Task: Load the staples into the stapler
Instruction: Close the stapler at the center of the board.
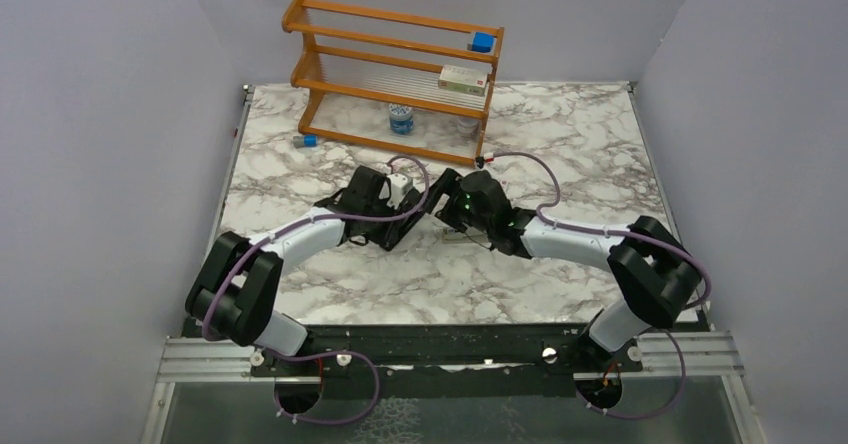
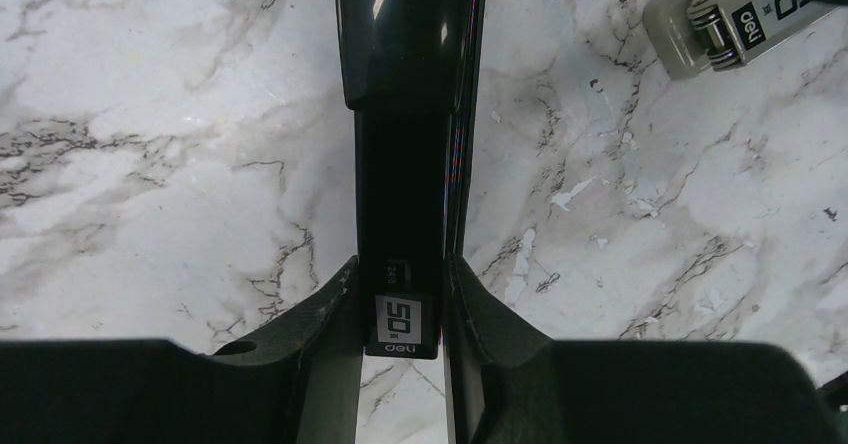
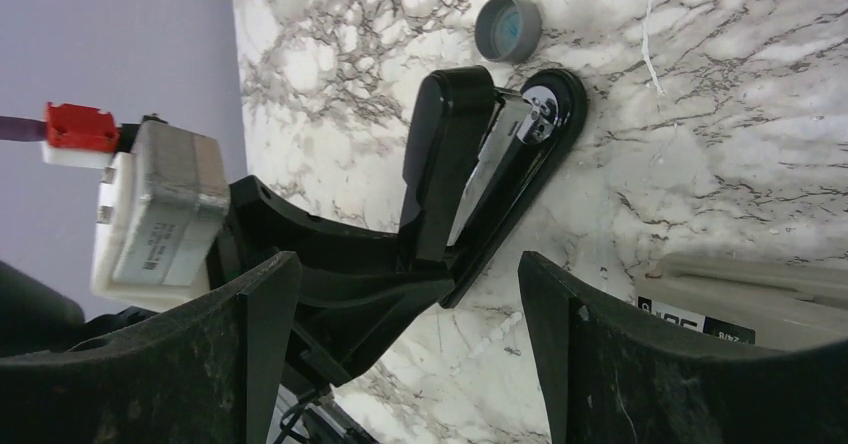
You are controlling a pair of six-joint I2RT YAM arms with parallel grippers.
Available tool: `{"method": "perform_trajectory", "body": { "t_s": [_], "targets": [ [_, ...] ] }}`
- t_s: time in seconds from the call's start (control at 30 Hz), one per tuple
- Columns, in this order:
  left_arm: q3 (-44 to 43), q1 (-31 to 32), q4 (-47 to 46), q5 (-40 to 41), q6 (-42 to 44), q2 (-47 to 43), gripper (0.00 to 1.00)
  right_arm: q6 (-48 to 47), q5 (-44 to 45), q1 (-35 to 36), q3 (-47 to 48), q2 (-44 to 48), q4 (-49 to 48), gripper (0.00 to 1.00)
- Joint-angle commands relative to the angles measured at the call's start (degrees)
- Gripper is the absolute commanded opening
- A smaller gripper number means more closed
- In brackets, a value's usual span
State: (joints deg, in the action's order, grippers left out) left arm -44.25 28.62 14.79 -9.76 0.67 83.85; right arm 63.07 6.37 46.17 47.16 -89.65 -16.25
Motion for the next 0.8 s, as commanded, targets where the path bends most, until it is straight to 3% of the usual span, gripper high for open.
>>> {"method": "perform_trajectory", "body": {
  "t_s": [0.0, 0.3, 0.77],
  "targets": [
    [-1.31, -1.78, 0.07, -2.73, -7.67, 0.62, 0.00, 3.29, -1.01, 0.73, 3.70, -3.55, 3.83, 0.83],
    [3.29, -6.57, -5.16, -10.22, -17.00, -2.72, 0.00, 1.80, -2.29, 0.94, 10.83, -10.86, 5.64, 0.84],
    [5.38, -9.03, -7.70, -14.38, -19.73, -0.99, 0.00, 5.72, -8.18, 1.02, 17.85, -19.78, 10.08, 0.92]
  ]
}}
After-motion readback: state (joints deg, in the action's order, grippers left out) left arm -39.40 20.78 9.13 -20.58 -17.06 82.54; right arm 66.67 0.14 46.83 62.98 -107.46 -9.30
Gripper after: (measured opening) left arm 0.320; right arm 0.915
